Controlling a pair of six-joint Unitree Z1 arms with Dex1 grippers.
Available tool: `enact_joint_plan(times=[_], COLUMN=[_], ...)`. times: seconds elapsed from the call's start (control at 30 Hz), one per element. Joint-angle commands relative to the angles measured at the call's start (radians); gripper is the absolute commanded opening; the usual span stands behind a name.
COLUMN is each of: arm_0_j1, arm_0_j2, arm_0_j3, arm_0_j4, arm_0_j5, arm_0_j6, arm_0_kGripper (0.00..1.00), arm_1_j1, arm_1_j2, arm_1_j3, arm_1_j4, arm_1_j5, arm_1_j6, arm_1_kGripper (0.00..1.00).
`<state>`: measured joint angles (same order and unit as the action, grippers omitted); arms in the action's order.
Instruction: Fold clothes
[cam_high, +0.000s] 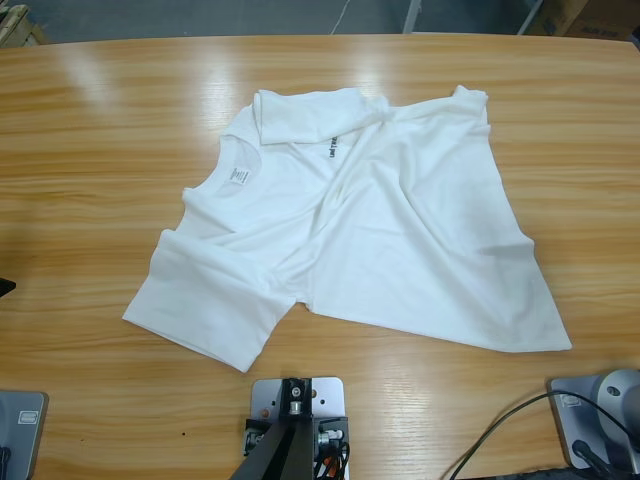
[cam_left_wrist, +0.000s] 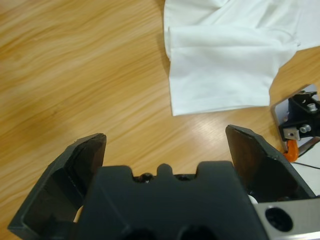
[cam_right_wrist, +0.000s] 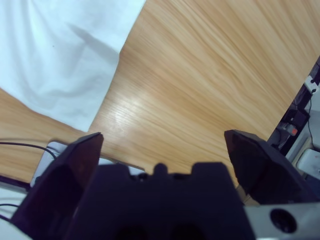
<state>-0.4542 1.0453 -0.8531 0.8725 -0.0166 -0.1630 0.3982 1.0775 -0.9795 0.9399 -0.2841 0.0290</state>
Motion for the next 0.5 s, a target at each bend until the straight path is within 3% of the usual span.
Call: enact_joint_plan(times=[0.03, 0.37, 0.5], arm_0_j1=[-0.011, -0.011, -0.033], arm_0_j2=[0.024, 0.043, 0.035], arm_0_j3=[0.009, 0.004, -0.009], arm_0_j4=[0.014, 0.017, -0.036], arm_0_j5=[-0.02, -0.032, -0.109], arm_0_j6=[-0.007, -0.001, -0.043], arm_0_kGripper=[0.941, 0.945, 0.945], arm_1_j1=[0.01, 0.01, 0.011], arm_1_j2=[0.012, 0.009, 0.004], arm_1_j3=[0.031, 0.006, -0.053], arm_1_j4=[-0.004, 0.03, 0.113], arm_1_j5=[-0.012, -0.002, 0.095], arm_1_j6=[-0.001, -0.001, 0.085], arm_1_kGripper=[1.0, 1.0, 1.0])
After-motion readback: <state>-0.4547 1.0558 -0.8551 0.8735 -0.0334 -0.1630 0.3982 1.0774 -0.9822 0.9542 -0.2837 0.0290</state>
